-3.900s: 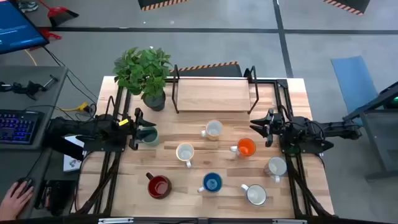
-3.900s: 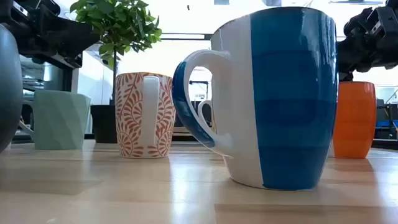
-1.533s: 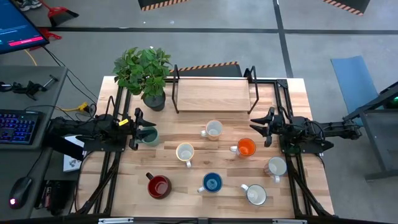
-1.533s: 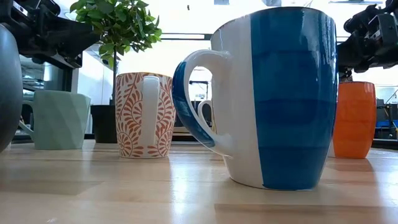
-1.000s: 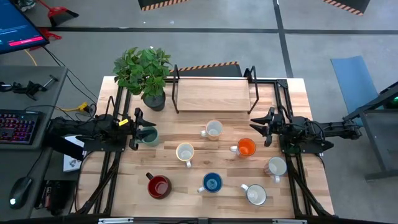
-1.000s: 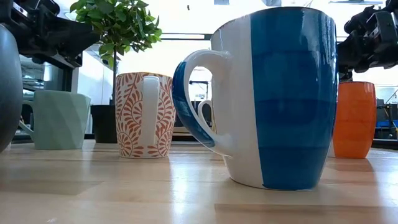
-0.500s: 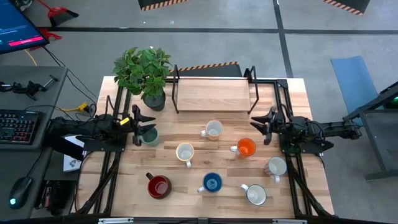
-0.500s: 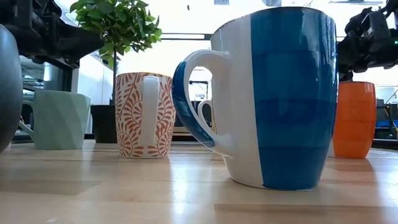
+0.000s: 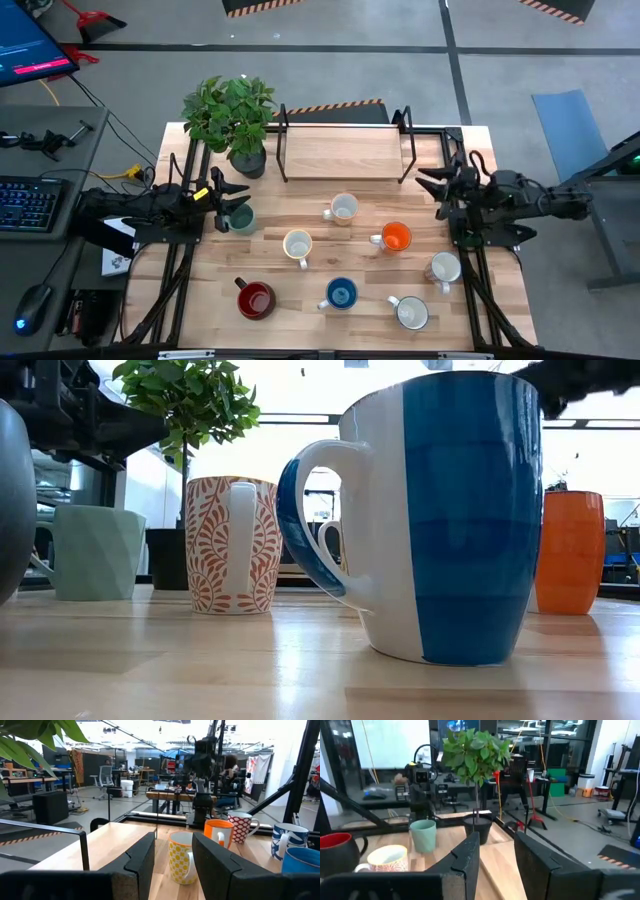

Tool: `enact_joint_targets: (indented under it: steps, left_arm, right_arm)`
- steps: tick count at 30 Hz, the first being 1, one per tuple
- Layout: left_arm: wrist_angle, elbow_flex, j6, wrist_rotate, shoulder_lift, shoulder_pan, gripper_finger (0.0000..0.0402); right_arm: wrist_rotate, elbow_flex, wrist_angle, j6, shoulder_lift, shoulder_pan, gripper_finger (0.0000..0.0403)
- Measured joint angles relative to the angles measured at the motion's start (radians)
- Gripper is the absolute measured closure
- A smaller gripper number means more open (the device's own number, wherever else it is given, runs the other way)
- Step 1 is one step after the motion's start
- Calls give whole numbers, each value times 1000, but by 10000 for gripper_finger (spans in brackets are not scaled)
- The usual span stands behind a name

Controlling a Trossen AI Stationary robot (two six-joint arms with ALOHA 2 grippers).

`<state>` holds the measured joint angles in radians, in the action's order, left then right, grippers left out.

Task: Place coffee mugs
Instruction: Put the patterned yellow mug on the shelf

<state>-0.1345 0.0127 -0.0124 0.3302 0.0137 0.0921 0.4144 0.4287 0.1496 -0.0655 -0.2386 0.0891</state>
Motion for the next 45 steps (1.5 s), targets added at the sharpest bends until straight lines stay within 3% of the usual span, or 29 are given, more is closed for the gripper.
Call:
enact_joint_targets:
  steps: [6, 12, 14, 17, 21, 24, 35, 45]
  left_arm:
    - [0, 0, 0, 0, 0, 0, 282]
    - [2, 0, 0, 0, 0, 0, 282]
    - [2, 0, 0, 0, 0, 0, 282]
    - [2, 0, 0, -1, 0, 0, 282]
    - [2, 0, 1, -1, 0, 0, 282]
    - [3, 0, 8, -2, 0, 0, 282]
    - [37, 0, 12, -2, 0, 0, 282]
    - [80, 0, 63, -7, 0, 0, 282]
  right_arm:
    - [14, 278, 175, -59, -294, 0, 295]
    - [18, 538, 410, -19, -602, -34, 295]
    - [-12, 606, 480, 5, -699, -75, 295]
    - [-149, 677, 538, 16, -837, -155, 295]
    - [-352, 729, 550, 4, -992, -262, 295]
    - [-428, 743, 557, -3, -1075, -322, 295]
    - [-562, 744, 467, -48, -1313, -361, 295]
    - [-577, 744, 405, -48, -1395, -316, 295]
